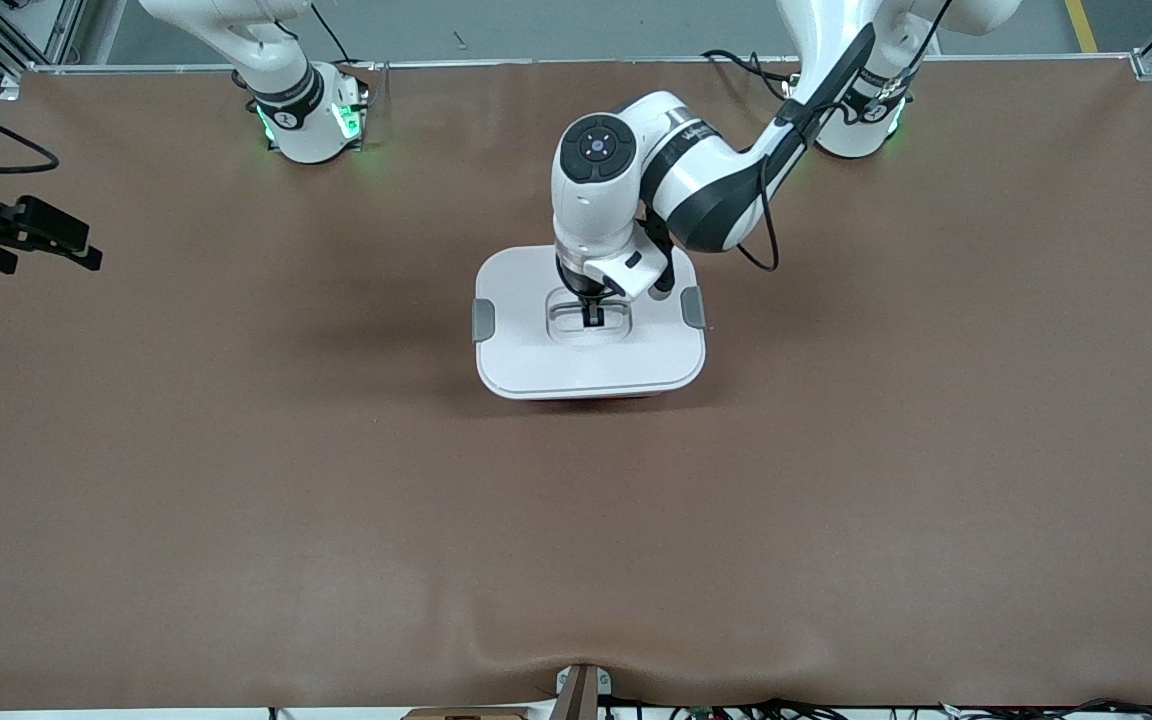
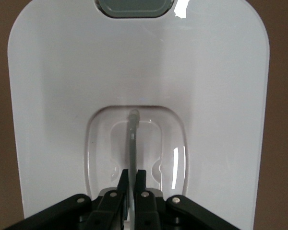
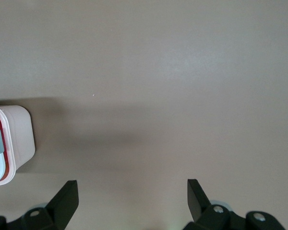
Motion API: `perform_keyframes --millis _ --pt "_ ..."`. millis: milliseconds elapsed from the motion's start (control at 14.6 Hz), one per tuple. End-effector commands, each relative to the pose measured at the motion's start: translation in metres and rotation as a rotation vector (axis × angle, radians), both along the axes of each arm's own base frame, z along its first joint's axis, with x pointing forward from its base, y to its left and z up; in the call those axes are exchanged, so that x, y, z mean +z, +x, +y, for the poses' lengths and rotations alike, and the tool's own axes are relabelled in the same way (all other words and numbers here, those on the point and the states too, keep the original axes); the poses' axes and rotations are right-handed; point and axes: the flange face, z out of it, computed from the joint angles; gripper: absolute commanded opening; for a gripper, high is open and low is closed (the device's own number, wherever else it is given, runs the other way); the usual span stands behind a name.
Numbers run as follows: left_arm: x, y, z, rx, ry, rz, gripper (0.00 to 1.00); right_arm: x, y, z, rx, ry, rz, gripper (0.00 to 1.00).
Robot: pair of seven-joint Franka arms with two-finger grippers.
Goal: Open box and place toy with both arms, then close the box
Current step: 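Lower the lid onto the box and press it down with the left gripper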
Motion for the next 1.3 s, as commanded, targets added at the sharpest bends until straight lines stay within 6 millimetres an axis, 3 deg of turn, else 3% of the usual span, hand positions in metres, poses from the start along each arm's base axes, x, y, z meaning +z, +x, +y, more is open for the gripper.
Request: perform_keyframes --millis 0,686,1236 --pt "0.0 0.003 -0.004 0.005 0.021 -0.027 0.0 0.004 -0.001 -0.004 0.003 0.02 0.0 1.0" --pt "-0.009 -0.003 -0.009 -0.013 0.035 -0.035 0.0 0.011 -0.004 -0.009 0.032 -0.014 0.001 1.0" --pt "-0.018 -0.004 -0.012 -0.017 0.039 -0.031 0.0 0.011 -0.001 -0.002 0.05 -0.033 -0.007 1.0"
